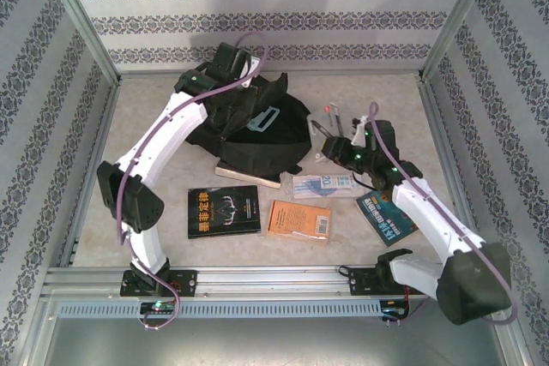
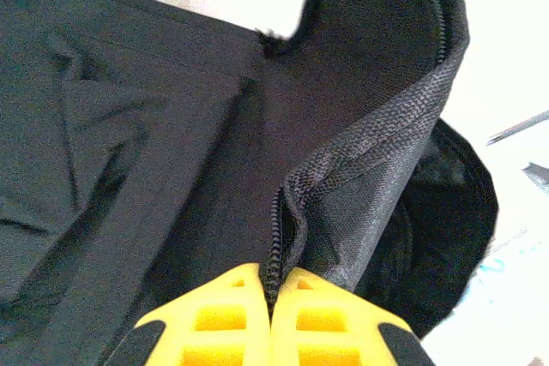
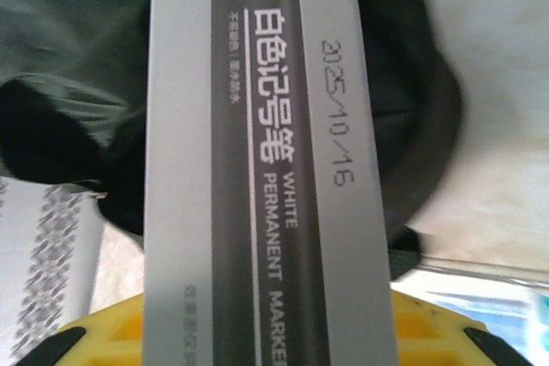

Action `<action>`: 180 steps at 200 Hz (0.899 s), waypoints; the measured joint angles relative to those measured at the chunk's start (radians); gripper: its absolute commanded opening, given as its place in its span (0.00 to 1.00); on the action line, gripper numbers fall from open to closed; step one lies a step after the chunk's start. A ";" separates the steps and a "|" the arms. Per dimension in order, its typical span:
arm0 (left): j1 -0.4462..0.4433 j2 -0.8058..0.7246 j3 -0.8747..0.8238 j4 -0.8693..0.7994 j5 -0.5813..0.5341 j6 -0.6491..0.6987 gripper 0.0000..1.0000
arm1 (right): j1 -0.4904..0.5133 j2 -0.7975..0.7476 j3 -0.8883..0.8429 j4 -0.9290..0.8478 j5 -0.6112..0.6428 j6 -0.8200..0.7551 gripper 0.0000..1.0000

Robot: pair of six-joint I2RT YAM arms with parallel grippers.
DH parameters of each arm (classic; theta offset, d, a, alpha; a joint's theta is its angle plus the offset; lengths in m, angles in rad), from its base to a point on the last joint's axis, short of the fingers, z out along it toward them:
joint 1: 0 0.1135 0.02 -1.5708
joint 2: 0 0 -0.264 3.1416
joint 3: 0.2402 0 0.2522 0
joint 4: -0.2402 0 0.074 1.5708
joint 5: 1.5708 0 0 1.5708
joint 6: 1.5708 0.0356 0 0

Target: Pack the student bag

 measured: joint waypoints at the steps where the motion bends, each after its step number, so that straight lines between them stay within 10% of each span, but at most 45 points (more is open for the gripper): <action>1: 0.000 -0.002 -0.003 0.001 0.002 -0.002 0.00 | 0.002 0.004 0.003 0.000 -0.002 0.001 0.26; 119: 0.064 -0.303 -0.461 0.398 0.034 -0.202 0.00 | 0.079 0.228 0.057 0.077 -0.203 0.270 0.30; 180: 0.064 -0.321 -0.523 0.520 0.059 -0.190 0.00 | 0.098 0.623 0.326 0.192 -0.380 0.462 0.31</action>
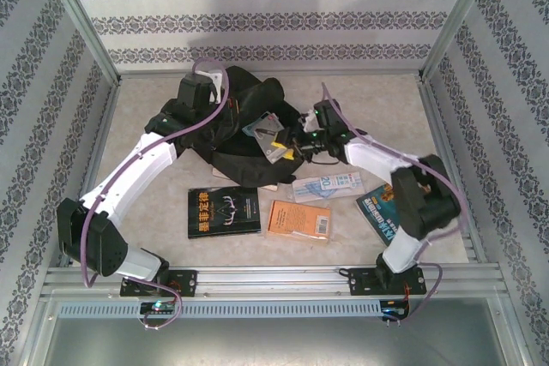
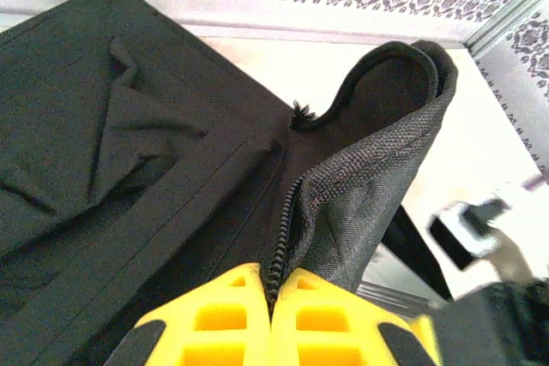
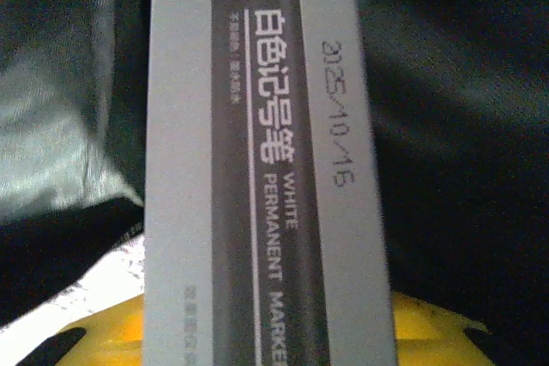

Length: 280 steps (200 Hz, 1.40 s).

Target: Pack the student bag

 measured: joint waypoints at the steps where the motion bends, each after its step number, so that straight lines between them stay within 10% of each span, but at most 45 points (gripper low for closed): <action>1: 0.000 0.000 0.000 0.002 0.001 0.000 0.00 | 0.001 0.005 0.004 0.000 -0.001 0.002 0.31; 58: 0.006 0.000 0.011 0.044 0.010 0.015 0.00 | 0.058 0.291 0.406 -0.007 -0.016 0.054 0.42; 118: 0.101 0.043 0.038 0.066 0.044 0.005 0.00 | 0.077 0.539 0.737 -0.005 0.066 0.016 0.92; 221: 0.177 0.090 0.038 0.069 0.132 -0.035 0.00 | 0.022 0.235 0.700 -0.495 0.344 -0.560 0.88; 280: 0.168 0.167 0.108 0.019 0.206 -0.039 0.00 | 0.008 -0.180 0.242 -0.581 0.564 -0.626 0.73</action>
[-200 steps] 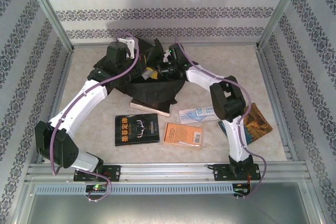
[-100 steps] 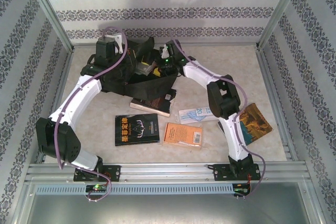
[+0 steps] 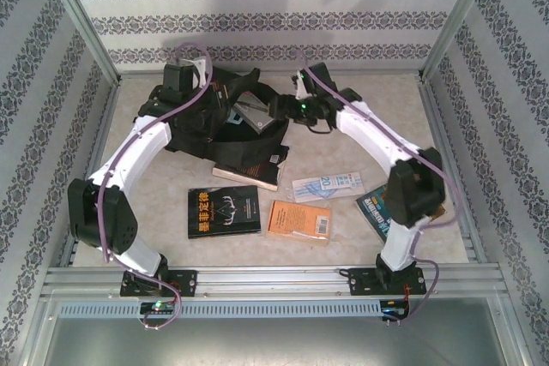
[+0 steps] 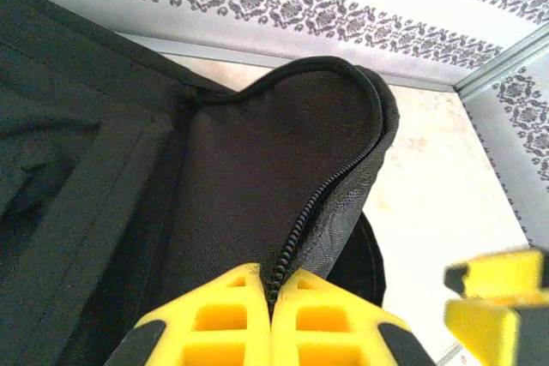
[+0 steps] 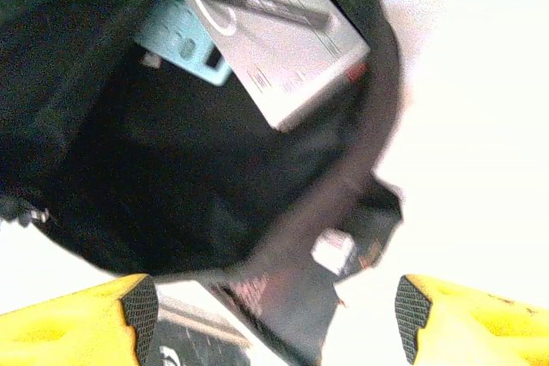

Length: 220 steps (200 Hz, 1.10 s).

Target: Pack the student bag

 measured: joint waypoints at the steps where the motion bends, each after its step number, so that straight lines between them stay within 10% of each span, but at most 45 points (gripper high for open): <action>1: 0.000 0.001 0.001 -0.001 0.000 0.000 0.00 | -0.001 -0.005 -0.006 -0.001 0.000 0.002 0.73; 49: -0.087 0.069 0.062 -0.085 0.021 0.006 0.10 | -0.150 -0.310 -0.366 -0.010 0.005 0.127 0.73; 115: -0.304 0.228 0.249 -0.267 -0.028 0.120 0.64 | -0.173 -0.599 -0.852 0.025 -0.005 0.493 0.59; 220: -0.521 0.634 0.578 -0.363 0.099 0.067 0.62 | -0.193 -0.634 -1.057 0.360 0.024 0.774 0.56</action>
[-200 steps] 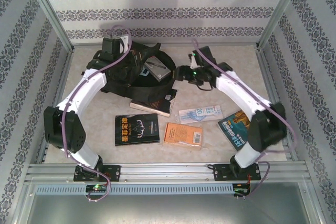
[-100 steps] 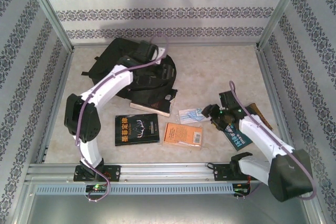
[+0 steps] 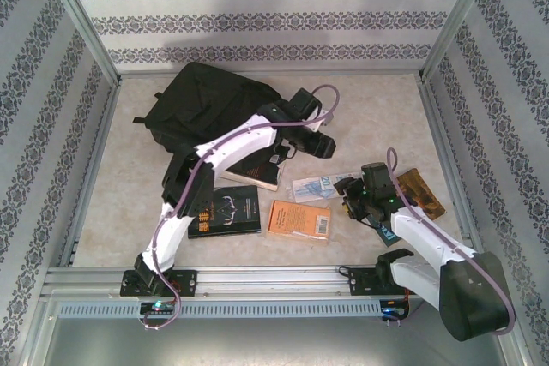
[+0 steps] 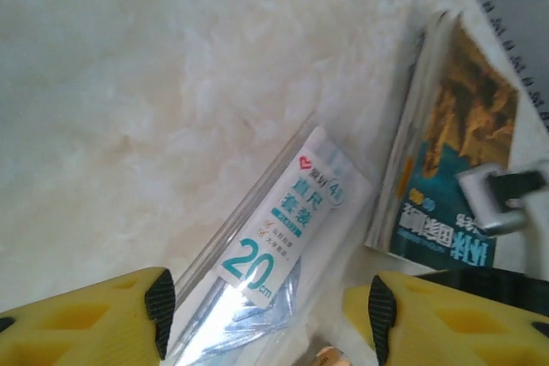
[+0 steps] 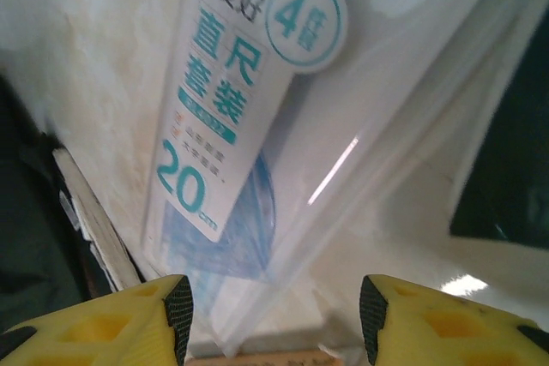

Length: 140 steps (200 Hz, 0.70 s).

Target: Pack the student bag

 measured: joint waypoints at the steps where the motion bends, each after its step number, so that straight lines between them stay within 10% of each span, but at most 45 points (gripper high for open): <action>1: 0.000 0.003 0.001 -0.001 0.001 -0.002 0.62 | 0.000 0.002 -0.001 0.005 0.002 0.002 0.56; 140: -0.001 0.159 0.043 -0.047 0.058 -0.071 0.61 | 0.013 0.194 0.037 0.090 0.036 0.025 0.60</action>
